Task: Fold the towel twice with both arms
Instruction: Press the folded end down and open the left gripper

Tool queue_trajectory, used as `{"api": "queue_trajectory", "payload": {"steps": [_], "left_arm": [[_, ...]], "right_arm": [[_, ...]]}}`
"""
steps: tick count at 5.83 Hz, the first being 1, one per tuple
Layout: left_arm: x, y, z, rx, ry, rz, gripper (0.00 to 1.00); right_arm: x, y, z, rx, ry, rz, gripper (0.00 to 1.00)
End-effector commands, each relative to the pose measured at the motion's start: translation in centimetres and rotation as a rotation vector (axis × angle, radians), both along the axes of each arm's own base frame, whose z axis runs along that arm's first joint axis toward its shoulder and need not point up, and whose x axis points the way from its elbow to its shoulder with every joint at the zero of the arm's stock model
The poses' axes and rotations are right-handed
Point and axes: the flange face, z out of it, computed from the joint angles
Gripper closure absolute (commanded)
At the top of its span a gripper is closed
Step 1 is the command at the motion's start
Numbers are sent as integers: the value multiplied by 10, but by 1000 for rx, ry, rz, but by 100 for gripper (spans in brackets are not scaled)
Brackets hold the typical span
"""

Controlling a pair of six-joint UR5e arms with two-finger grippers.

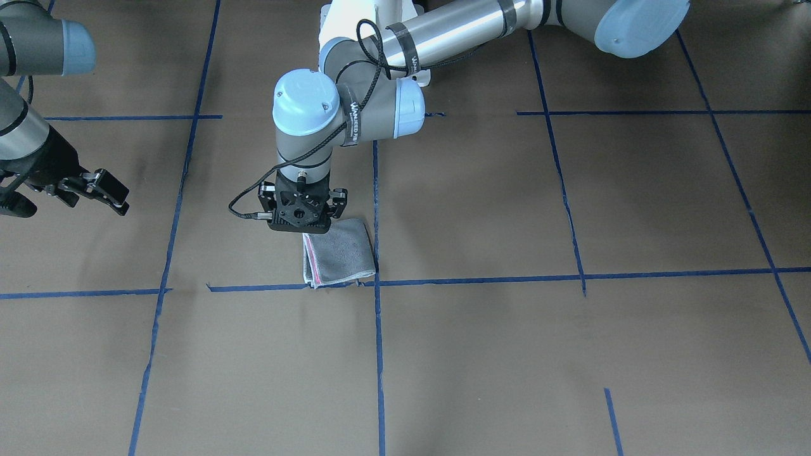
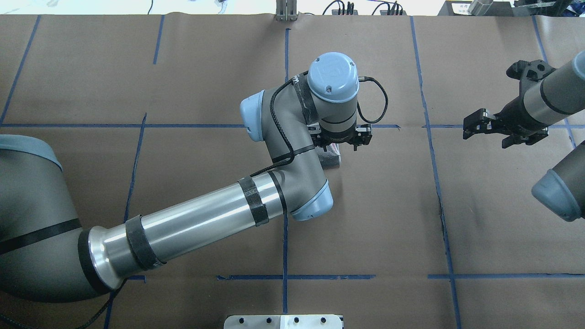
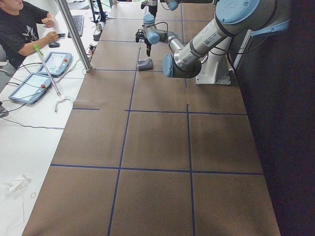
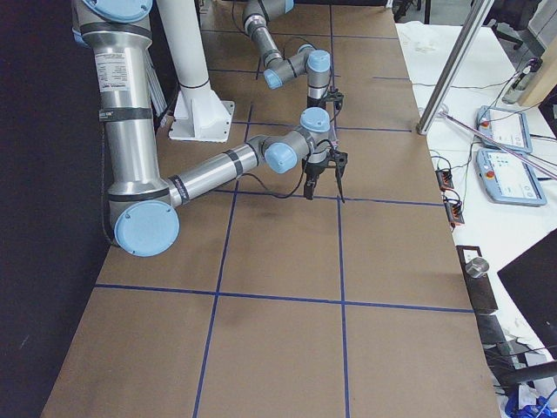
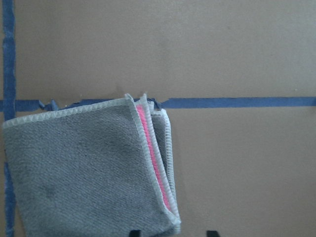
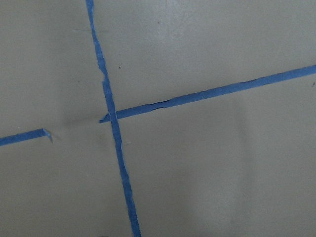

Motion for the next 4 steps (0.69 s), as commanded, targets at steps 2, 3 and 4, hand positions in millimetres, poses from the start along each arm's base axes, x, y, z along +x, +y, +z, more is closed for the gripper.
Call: {"api": "queue_trajectory", "payload": {"steps": [2, 3, 4], "left_arm": [[-83, -10, -7, 52, 65, -49, 0], [-156, -14, 20, 103, -15, 29, 0], [-248, -18, 65, 193, -126, 79, 0]], "right_arm": [[1, -14, -18, 25, -6, 19, 0], [14, -20, -18, 31, -2, 40, 0], [32, -27, -20, 85, 4, 23, 0]]}}
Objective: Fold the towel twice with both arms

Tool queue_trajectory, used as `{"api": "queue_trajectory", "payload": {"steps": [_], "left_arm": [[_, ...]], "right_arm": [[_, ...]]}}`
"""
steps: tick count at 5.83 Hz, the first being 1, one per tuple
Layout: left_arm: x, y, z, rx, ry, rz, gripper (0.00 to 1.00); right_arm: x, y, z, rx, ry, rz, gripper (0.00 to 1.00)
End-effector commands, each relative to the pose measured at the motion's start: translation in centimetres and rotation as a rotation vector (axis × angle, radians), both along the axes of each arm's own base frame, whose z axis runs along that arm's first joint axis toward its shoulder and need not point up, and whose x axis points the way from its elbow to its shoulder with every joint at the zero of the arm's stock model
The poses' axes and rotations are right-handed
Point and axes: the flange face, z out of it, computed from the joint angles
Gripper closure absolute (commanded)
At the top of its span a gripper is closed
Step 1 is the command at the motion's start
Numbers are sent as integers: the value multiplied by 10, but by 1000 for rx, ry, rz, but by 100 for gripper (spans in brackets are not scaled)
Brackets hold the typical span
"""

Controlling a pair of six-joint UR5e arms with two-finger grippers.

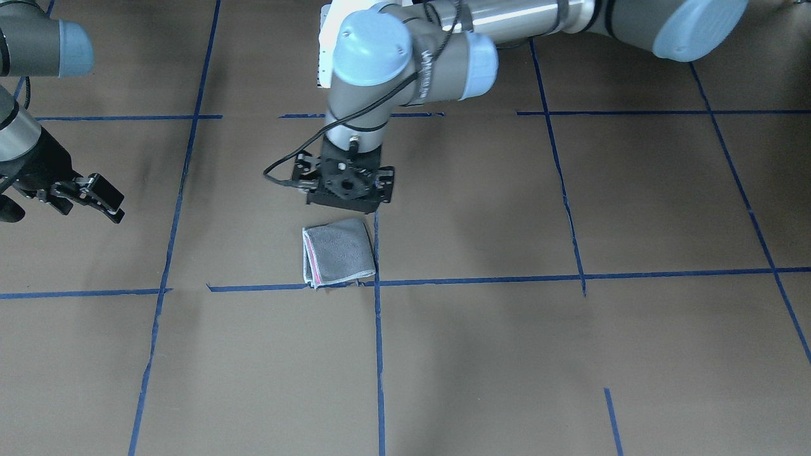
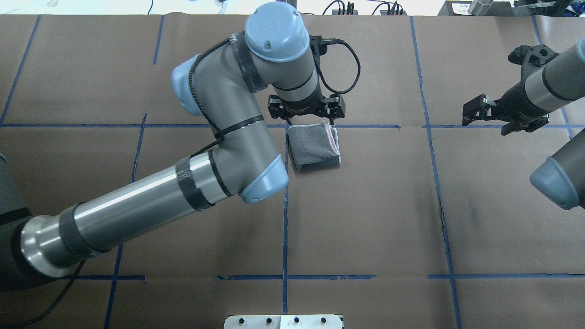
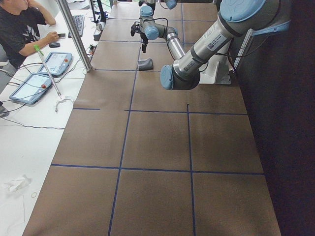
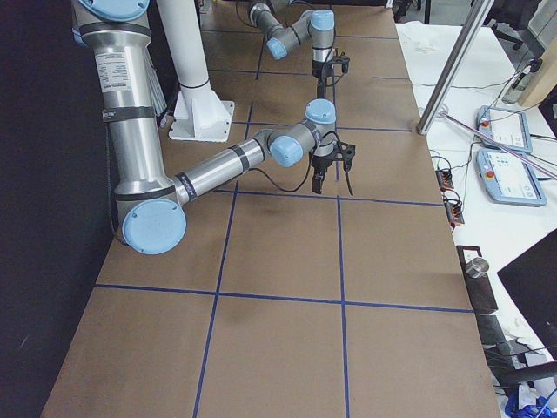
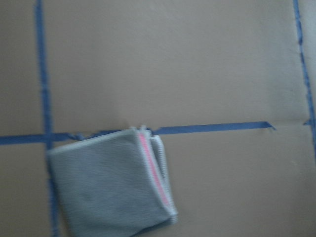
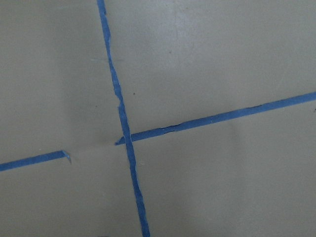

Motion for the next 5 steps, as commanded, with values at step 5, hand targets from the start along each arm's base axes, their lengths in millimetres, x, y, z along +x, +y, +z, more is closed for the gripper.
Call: {"api": "queue_trajectory", "payload": {"steps": [5], "left_arm": [[-390, -64, 302, 154, -176, 208, 0]], "right_arm": [[187, -4, 14, 232, 226, -331, 0]]}}
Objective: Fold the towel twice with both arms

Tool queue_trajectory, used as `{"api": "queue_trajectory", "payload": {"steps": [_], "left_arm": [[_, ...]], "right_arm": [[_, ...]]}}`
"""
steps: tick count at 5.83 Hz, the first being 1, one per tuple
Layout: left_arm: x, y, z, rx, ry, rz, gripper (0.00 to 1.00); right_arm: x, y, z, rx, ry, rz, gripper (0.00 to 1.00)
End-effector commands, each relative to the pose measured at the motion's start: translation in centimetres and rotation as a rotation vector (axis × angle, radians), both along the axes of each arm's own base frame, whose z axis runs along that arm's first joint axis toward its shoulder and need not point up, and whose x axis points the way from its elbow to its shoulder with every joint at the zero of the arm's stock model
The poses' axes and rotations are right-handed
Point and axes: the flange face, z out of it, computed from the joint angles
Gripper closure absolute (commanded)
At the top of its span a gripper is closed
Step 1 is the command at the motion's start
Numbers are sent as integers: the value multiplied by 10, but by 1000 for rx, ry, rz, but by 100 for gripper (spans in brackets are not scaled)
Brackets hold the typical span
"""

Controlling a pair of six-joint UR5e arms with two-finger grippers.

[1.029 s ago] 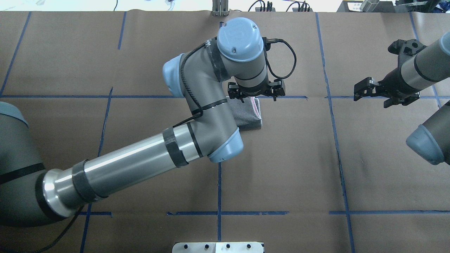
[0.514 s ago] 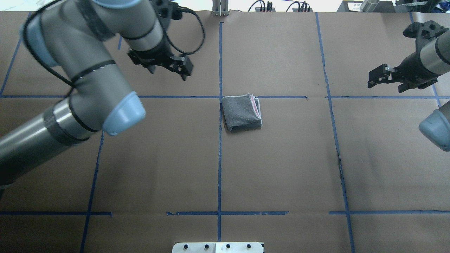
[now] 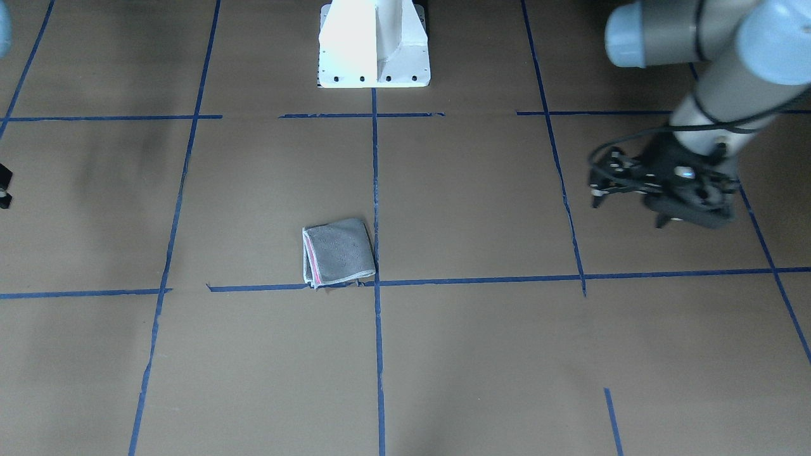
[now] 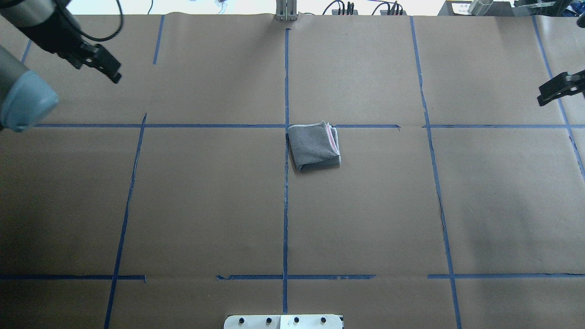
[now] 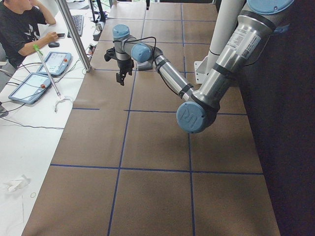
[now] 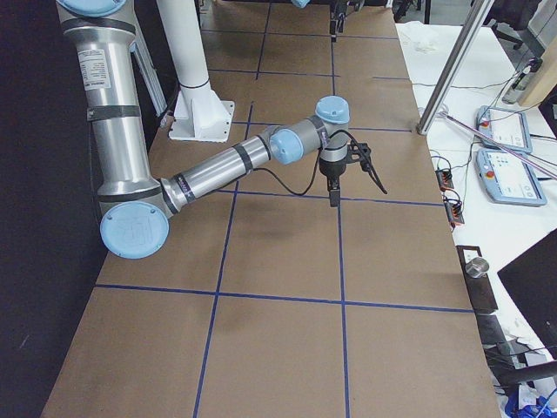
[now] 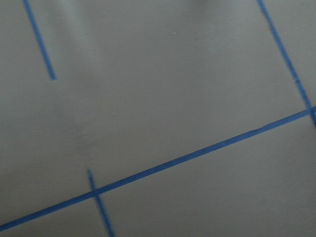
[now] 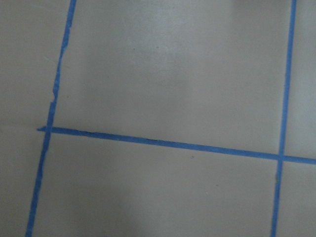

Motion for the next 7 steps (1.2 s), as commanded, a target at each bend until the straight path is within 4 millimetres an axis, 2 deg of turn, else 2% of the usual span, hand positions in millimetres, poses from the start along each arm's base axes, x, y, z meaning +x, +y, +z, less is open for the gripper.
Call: {"api": "queue_trajectory", "payload": {"steps": [1, 2, 3, 4, 5, 6, 7], "left_arm": [[-116, 5, 119, -46, -11, 11, 0], [-166, 1, 177, -120, 7, -19, 0], [-213, 1, 245, -164, -1, -21, 0], [-244, 12, 291, -175, -8, -7, 0], [-266, 29, 326, -182, -6, 10, 0], [-276, 66, 367, -191, -3, 5, 0], [-274, 95, 394, -198, -2, 2, 0]], "right_arm": [[66, 14, 21, 2, 55, -81, 0], [76, 28, 44, -28, 59, -87, 0], [85, 41, 67, -66, -20, -101, 0], [101, 49, 86, -70, -31, -113, 0], [114, 63, 113, -97, -30, -127, 0], [129, 73, 125, -94, -28, -129, 0], [133, 75, 126, -94, -29, -122, 0]]}}
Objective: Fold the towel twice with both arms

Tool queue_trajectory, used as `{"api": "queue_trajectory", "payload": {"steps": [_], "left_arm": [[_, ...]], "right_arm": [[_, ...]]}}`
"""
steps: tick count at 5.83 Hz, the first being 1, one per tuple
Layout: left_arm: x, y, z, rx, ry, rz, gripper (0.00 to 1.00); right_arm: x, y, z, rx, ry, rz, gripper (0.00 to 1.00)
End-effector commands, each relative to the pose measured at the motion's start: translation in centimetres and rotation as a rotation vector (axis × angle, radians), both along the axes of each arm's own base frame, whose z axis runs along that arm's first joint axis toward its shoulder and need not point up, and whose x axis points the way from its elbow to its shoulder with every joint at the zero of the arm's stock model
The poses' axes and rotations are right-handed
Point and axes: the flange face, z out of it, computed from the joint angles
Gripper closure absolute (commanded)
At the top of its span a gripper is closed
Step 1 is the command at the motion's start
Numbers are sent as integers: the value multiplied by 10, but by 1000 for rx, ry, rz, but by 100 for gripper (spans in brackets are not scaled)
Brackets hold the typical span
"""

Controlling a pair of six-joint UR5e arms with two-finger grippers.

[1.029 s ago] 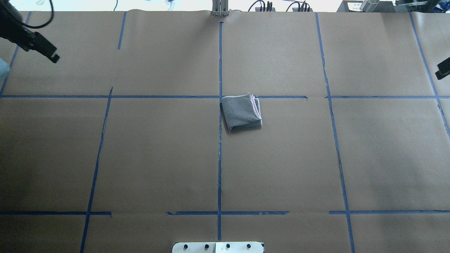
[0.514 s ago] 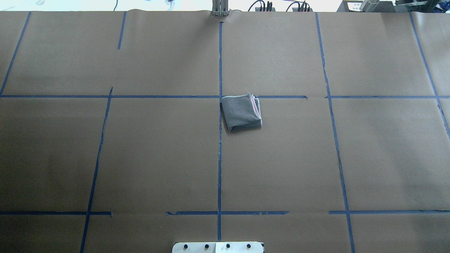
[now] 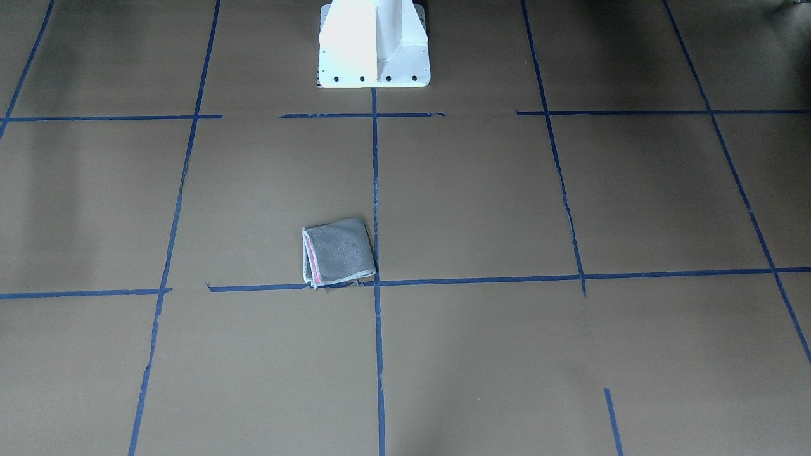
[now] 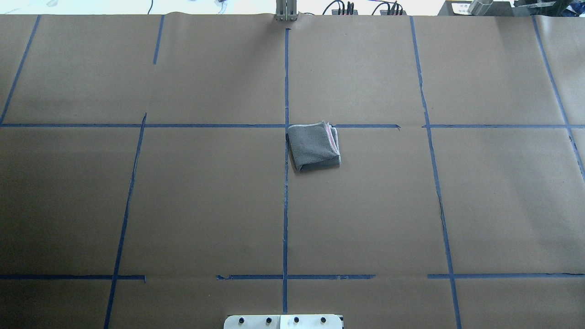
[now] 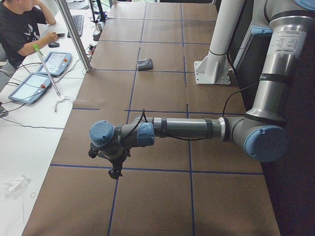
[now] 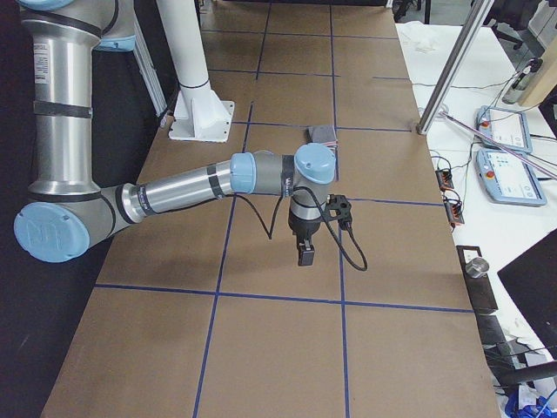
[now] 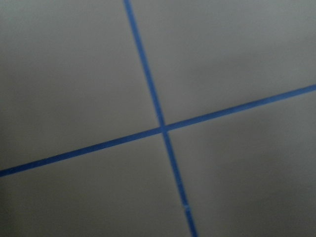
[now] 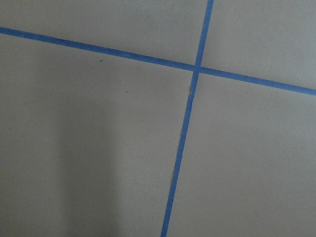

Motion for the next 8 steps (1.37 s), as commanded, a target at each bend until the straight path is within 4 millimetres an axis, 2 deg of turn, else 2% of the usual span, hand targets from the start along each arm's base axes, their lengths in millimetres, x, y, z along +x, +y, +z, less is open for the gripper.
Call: {"api": "queue_trajectory", "payload": {"steps": [1, 2, 4, 5, 6, 7, 8], "left_arm": [[-3, 23, 19, 11, -8, -30, 0], [-8, -13, -29, -14, -94, -159, 0], [32, -56, -71, -19, -160, -149, 0], [37, -57, -68, -31, -168, -142, 0], [47, -53, -54, -73, -167, -120, 0], [49, -40, -22, -95, -164, -82, 0], [49, -37, -18, -96, -164, -72, 0]], "right_arm": [[9, 5, 2, 6, -1, 8, 0], [9, 3, -1, 9, -1, 12, 0], [9, 0, -5, 18, -1, 14, 0], [9, 0, -5, 18, -1, 14, 0], [9, -1, -4, 14, 1, 15, 0], [8, 2, 1, 1, 0, 14, 0], [9, 6, 3, -5, -5, 17, 0]]}}
